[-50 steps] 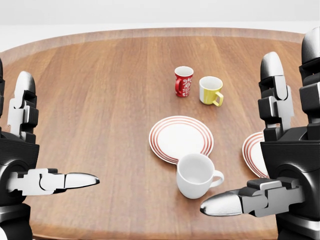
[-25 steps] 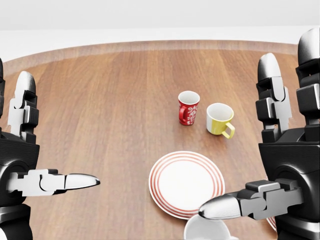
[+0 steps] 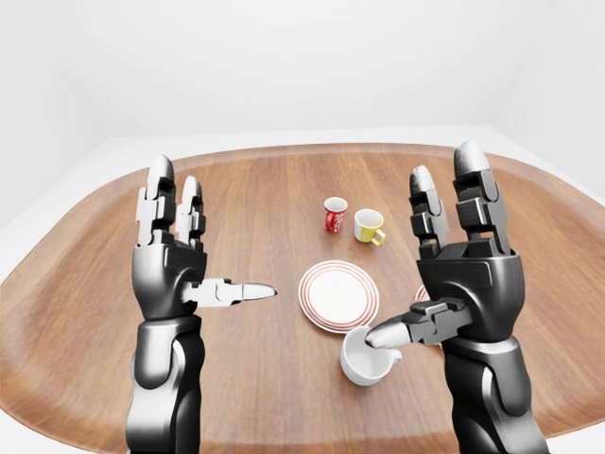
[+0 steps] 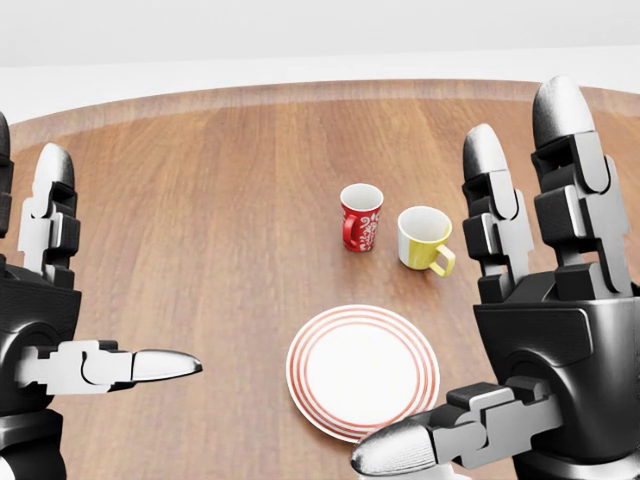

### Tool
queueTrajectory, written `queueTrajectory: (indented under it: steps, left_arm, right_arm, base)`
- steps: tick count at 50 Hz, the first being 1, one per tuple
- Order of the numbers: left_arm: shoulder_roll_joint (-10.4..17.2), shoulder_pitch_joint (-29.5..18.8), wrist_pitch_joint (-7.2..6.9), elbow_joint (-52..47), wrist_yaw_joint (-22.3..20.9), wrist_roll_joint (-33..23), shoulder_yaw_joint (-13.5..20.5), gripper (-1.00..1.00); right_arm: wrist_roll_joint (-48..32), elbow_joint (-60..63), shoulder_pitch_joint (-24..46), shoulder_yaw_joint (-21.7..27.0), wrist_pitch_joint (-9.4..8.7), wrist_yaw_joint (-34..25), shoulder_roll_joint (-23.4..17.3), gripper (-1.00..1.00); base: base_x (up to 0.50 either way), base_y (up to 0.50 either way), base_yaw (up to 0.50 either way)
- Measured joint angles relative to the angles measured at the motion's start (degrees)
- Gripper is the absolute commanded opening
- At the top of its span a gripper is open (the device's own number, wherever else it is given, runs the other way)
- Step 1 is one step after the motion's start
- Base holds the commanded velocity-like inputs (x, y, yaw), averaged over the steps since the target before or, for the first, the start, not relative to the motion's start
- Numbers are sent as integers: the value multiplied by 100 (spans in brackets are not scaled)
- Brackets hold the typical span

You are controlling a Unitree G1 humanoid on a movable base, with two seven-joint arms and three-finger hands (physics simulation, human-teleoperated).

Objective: Put the white mug on the left plate.

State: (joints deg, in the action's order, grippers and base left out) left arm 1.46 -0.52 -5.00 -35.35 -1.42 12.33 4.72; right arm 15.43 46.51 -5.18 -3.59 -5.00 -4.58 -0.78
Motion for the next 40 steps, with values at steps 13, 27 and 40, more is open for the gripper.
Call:
queueTrajectory:
  steps: [13, 27, 40]
  left_arm:
    - [-7, 13, 0, 6, -11, -16, -13, 100]
    - [-4, 5, 0, 19, -13, -13, -5, 100]
    - [4, -14, 0, 22, -9, -3, 15, 100]
  right_arm:
    - [-177, 74, -166, -447, 0, 92, -11, 100]
    - [-321, 8, -240, -662, 0, 122, -47, 100]
    - [-1023, -309, -247, -891, 0, 113, -135, 100]
  base:
    - [0, 0, 0]
    - [0, 0, 0]
    - [0, 0, 0]
